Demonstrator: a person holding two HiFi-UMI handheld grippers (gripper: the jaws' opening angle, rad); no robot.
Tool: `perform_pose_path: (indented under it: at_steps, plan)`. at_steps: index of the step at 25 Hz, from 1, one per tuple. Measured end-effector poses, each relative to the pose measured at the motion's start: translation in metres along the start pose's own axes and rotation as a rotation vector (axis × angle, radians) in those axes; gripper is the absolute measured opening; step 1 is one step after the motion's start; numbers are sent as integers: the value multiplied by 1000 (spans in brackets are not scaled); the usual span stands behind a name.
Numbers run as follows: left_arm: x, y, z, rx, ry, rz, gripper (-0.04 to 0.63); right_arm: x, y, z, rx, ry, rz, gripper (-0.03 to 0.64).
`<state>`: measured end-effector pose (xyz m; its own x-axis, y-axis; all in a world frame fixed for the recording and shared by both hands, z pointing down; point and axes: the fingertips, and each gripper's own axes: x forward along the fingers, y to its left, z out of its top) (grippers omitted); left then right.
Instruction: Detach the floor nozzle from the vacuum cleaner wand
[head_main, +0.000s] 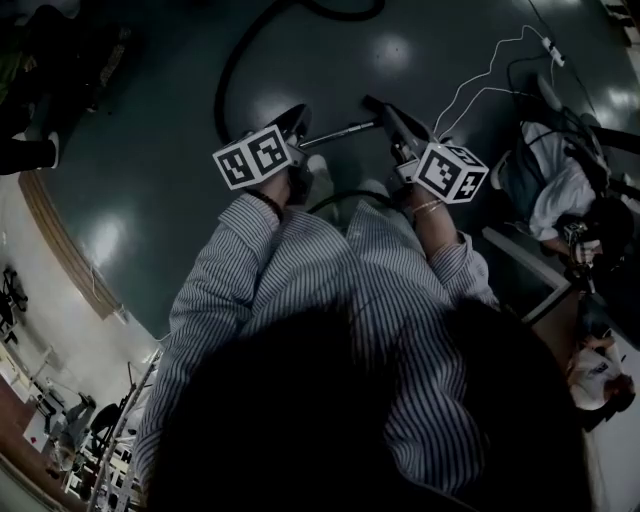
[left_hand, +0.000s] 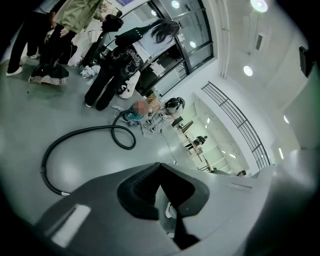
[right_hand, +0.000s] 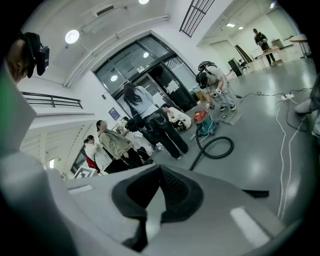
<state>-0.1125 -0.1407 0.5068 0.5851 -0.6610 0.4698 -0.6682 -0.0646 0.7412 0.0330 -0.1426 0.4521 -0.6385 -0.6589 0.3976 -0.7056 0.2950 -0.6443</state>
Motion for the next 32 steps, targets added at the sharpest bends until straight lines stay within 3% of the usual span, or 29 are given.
perform_pose_path:
  at_steps: [9, 16, 19, 27, 32]
  plan:
    - [31, 15, -6, -69, 55, 7, 2, 19, -23, 1, 26, 79, -34, 2]
    - [49, 39, -13, -30, 81, 47, 2, 35, -51, -14, 26, 144, -43, 2]
    - [64, 45, -20, -11, 90, 9, 2, 45, -71, -23, 18, 161, -44, 2]
    - [125, 79, -73, 293, 303, -19, 2, 77, -134, -54, -82, 105, -16, 2]
    - [164, 117, -118, 508, 429, -29, 2, 103, -186, -88, -140, 122, -58, 2]
